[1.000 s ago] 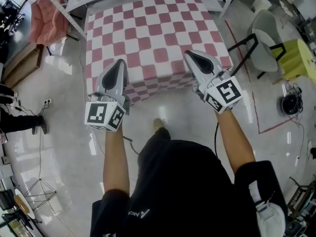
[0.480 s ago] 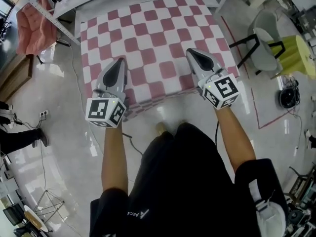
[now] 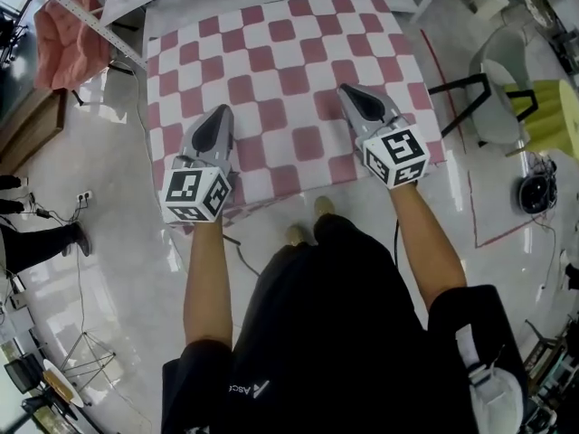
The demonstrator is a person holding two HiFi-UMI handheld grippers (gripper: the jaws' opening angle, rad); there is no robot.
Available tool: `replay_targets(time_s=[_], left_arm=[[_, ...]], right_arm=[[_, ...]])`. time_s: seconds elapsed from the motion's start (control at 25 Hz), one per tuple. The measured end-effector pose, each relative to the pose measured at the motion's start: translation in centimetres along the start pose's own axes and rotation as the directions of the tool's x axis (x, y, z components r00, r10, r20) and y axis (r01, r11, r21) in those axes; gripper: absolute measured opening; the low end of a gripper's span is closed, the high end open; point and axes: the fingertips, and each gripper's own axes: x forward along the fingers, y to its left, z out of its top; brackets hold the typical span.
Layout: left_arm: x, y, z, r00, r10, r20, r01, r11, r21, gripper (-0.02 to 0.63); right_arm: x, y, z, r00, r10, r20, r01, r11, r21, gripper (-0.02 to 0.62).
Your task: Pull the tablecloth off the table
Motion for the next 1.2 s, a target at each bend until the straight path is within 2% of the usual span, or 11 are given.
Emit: replay_targets(time_s=[0.16,0.2,0.24,0.36,0.52,0.6,0.68,0.8,0.92,1.08,1.2], left_arm=[[2.7,0.6,-1.9,0.996,0.049,-0.078,-0.049,0.999,-0.006,0.011],[3.5,1.0,-2.5,0.993,0.062,-0.097,-0.063,0.998,-0.011,0.012],[4.3,1.3,-3.1,0.99,0.076,-0.116,-0.078,0.997,-0.016,0.012],[5.8,2.3,-4.6,0.979,0.12,-0.163,-0.127,0.991,-0.032,0.014],[6.5,3.4,-6.3,0.967,0.138,-0.217,-0.152,0.987,-0.053,0.018],[6.8,4.4,-7.3,0.957,0.146,-0.25,-0.166,0.985,-0.058,0.092],[7.1,5.7,-8.1,0.944,0.163,-0.285,-0.186,0.981,-0.058,0.128],[7.7,7.5,-9.5,0.917,0.19,-0.35,-0.221,0.974,-0.051,0.2],[8.3,9.1,-11.5,0.876,0.203,-0.437,-0.246,0.968,-0.042,0.255],[9.2,10.8,-13.8,0.816,0.216,-0.535,-0.277,0.96,-0.034,0.285],[9.6,11.3,-15.2,0.78,0.21,-0.59,-0.278,0.96,-0.025,0.296]], right_arm=[[2.0,-2.8,-2.1,0.999,0.006,-0.047,-0.004,0.999,0.045,0.003],[2.7,-3.5,-2.7,0.998,0.012,-0.063,-0.008,0.998,0.061,0.018],[3.3,-4.0,-3.3,0.997,0.019,-0.08,-0.013,0.997,0.077,0.093],[4.7,-5.0,-5.2,0.99,0.034,-0.134,-0.022,0.996,0.089,0.106],[6.0,-6.3,-7.3,0.978,-0.005,-0.208,0.022,0.996,0.082,0.163],[6.6,-6.9,-8.3,0.969,-0.032,-0.247,0.053,0.995,0.079,0.189],[7.2,-7.6,-9.3,0.957,-0.057,-0.284,0.083,0.993,0.079,0.201],[7.8,-8.8,-10.8,0.936,-0.096,-0.338,0.13,0.988,0.079,0.226],[8.5,-10.0,-12.7,0.908,-0.124,-0.399,0.172,0.981,0.086,0.249],[9.4,-11.6,-14.8,0.867,-0.144,-0.477,0.216,0.971,0.098,0.272],[9.8,-12.4,-16.0,0.841,-0.145,-0.521,0.234,0.966,0.109,0.289]])
